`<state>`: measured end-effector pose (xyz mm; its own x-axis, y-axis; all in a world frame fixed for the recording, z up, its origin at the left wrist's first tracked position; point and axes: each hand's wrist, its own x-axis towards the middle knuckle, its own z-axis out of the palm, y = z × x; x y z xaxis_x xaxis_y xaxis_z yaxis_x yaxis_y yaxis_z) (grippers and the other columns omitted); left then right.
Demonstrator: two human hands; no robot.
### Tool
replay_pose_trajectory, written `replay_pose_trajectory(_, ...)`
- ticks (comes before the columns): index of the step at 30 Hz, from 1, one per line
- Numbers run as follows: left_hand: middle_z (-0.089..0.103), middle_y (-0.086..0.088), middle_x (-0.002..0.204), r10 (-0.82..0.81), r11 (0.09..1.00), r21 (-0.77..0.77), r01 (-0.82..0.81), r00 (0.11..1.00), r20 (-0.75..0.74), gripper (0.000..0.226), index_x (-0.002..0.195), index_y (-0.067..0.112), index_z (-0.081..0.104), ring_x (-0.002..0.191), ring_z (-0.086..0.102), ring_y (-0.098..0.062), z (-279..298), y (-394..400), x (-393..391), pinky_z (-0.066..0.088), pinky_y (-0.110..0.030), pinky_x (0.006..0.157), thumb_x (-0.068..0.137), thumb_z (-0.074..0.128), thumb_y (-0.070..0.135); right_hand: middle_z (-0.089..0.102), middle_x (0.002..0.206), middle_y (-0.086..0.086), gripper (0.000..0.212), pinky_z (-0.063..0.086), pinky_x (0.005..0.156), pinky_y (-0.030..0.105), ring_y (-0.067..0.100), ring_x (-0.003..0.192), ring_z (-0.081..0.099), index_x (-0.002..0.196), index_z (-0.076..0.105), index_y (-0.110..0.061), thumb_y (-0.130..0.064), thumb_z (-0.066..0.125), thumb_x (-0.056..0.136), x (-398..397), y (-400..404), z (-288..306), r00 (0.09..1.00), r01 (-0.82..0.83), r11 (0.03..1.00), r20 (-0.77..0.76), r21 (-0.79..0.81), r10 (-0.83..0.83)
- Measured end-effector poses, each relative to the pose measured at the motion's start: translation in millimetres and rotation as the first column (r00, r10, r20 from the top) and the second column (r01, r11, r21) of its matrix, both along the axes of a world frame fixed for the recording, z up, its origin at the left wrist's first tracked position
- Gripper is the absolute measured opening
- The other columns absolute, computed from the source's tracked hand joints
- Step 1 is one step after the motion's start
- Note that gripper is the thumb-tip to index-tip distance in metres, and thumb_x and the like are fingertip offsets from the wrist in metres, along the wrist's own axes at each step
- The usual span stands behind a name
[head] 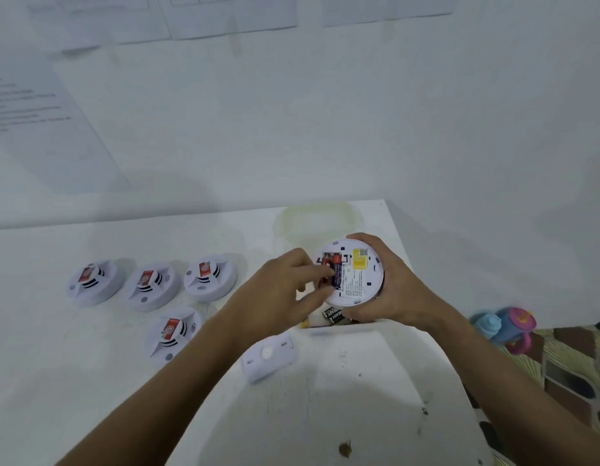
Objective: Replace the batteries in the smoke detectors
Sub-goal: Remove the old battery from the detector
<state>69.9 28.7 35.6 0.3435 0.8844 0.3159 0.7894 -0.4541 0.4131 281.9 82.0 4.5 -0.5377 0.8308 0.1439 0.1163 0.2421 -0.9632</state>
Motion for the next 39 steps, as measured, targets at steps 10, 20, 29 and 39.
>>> replay_pose_trajectory(10,0.072,0.006,0.083,0.399,0.905,-0.240,-0.351,0.896,0.193,0.014,0.094,0.015,0.068,0.061,0.063,-0.008,14,88,-19,0.054,-0.022,0.064,0.081,0.070,0.019,0.059,0.114,-0.015,0.093,0.053,0.079,0.019,0.003,0.110,0.058,0.128,0.047,-0.029,0.005,0.091,0.054,26,28,-4,0.992,0.113,0.993,0.051,-0.012,-0.113)
replay_pose_trajectory(20,0.073,-0.005,0.098,0.032,0.897,-0.389,-0.211,0.908,-0.418,0.027,0.098,0.008,0.073,0.089,0.067,-0.023,-47,147,-7,0.056,-0.035,0.079,0.093,0.046,0.011,0.059,0.118,-0.010,0.091,0.055,0.081,0.022,0.004,0.111,0.058,0.128,0.047,-0.029,0.006,0.090,0.056,26,29,-8,0.992,0.115,0.993,0.051,-0.023,-0.114)
replay_pose_trajectory(29,0.062,-0.002,0.110,0.174,0.948,-0.254,-0.190,0.981,-0.086,0.022,0.107,0.015,0.064,0.078,0.054,-0.006,-11,109,0,0.040,-0.019,0.072,0.089,0.054,0.011,0.058,0.116,-0.017,0.092,0.053,0.079,0.019,0.003,0.111,0.057,0.130,0.046,-0.026,0.008,0.089,0.057,24,26,-3,0.997,0.060,0.998,0.059,-0.023,-0.058)
replay_pose_trajectory(39,0.042,0.006,0.111,-0.035,0.912,-0.402,0.078,0.993,0.113,0.048,0.116,0.031,0.053,0.102,0.052,-0.008,22,56,22,0.048,-0.012,0.078,0.075,0.075,0.019,0.060,0.117,-0.006,0.095,0.051,0.081,0.020,0.010,0.109,0.061,0.135,0.043,-0.016,0.013,0.087,0.057,19,23,-1,0.999,-0.002,1.000,0.046,0.002,0.002)
